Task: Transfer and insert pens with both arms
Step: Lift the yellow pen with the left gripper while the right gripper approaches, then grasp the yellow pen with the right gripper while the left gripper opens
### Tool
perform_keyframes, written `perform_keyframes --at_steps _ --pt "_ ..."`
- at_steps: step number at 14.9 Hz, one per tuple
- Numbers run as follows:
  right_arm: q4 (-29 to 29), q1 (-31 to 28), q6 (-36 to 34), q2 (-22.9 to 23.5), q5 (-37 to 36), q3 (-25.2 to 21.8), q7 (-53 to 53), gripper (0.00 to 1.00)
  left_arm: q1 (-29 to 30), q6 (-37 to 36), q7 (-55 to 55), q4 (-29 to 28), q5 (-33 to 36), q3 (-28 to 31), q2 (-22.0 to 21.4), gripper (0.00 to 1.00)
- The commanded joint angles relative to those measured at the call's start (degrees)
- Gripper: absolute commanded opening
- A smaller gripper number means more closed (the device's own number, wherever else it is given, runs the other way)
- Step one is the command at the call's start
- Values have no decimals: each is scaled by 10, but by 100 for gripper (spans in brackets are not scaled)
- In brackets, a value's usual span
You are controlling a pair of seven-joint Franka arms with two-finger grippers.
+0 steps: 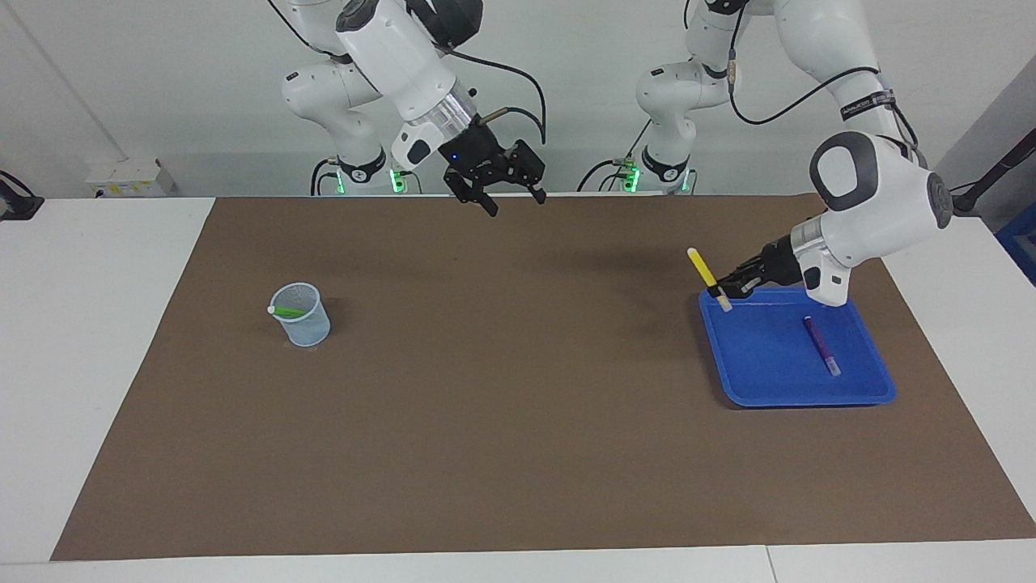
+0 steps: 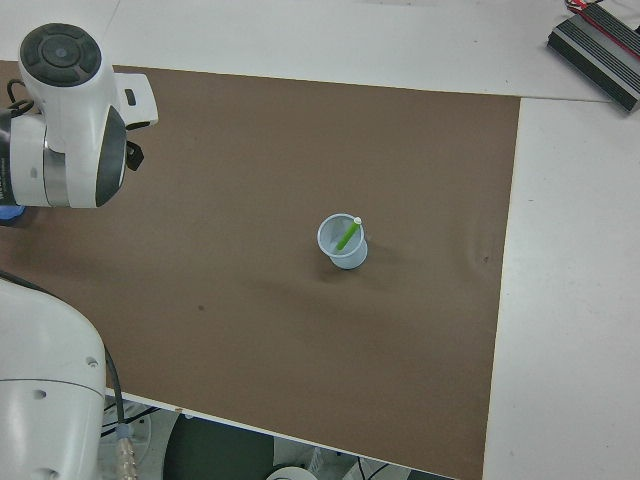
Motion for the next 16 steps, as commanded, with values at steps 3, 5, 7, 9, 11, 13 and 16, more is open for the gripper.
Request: perform_keyframes --at_steps 3,5,7,9,11,13,16 --pt "-3 17 41 7 2 2 14 100 2 -21 -187 -33 -87 0 -32 0" --pt "-4 51 99 30 2 1 56 100 -4 -21 -251 -39 -108 0 -46 0" --pt "-1 94 176 63 2 1 98 100 -12 -14 -315 -51 -123 0 -66 0" --pt "1 99 194 69 1 2 106 100 -32 -14 -349 -55 -126 0 -80 0" --pt "-4 106 191 68 0 2 88 100 -42 -4 -362 -68 -127 0 -96 0" --pt "9 108 197 73 4 2 62 100 -50 7 -378 -76 -131 0 -107 0" --pt "41 121 198 87 7 2 60 100 -79 35 -405 -93 -133 0 -129 0"
